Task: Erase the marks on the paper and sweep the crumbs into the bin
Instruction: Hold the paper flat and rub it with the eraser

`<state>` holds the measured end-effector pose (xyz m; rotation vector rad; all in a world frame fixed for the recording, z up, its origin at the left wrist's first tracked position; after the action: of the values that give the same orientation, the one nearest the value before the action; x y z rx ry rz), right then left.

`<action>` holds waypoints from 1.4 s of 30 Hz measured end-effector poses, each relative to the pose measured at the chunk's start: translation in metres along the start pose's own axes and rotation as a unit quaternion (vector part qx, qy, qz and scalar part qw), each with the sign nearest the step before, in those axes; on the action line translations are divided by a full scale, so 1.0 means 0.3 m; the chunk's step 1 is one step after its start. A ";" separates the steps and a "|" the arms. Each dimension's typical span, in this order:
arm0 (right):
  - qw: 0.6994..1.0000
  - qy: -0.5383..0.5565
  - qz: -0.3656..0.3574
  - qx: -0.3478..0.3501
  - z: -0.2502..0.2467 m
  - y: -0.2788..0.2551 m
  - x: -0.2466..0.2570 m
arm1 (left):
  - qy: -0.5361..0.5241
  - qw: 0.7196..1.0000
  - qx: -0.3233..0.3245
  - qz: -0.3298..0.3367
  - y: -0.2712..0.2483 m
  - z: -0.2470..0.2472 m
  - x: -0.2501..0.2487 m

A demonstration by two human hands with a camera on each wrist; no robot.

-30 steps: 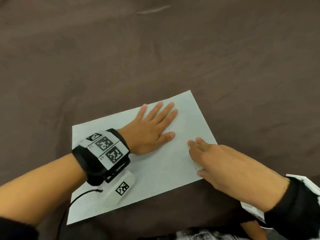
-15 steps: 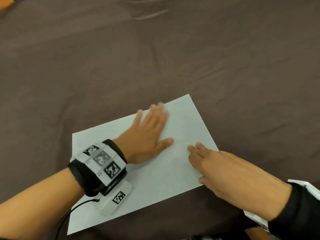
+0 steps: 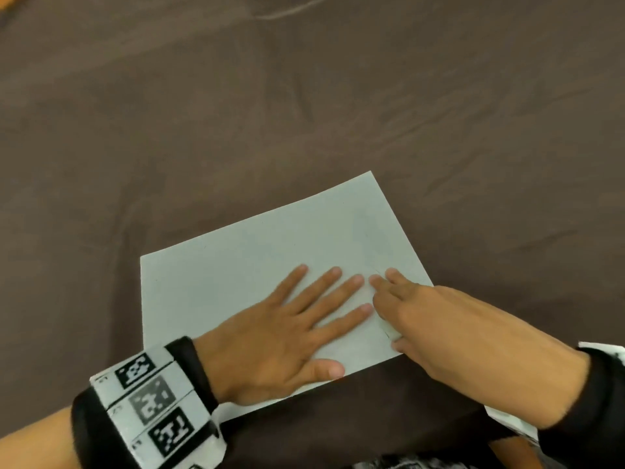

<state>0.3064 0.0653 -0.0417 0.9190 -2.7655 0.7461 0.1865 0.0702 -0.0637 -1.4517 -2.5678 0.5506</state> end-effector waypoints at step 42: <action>0.996 0.069 0.042 -0.024 -0.156 0.097 0.026 | -0.085 0.972 0.122 -0.184 0.049 -0.022 0.179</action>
<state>0.2814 0.1045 -0.0110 0.7190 -2.7012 0.7245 0.1721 0.1244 -0.0662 -0.8573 -2.6834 0.9223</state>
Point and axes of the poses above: each hand's wrist, its own y-axis towards the middle knuckle, its own z-axis out of the palm, x = y × z, the point moved 8 cm from there along y, towards the middle knuckle, and after that the axes turned 8 degrees about -z, right-handed, at the moved point
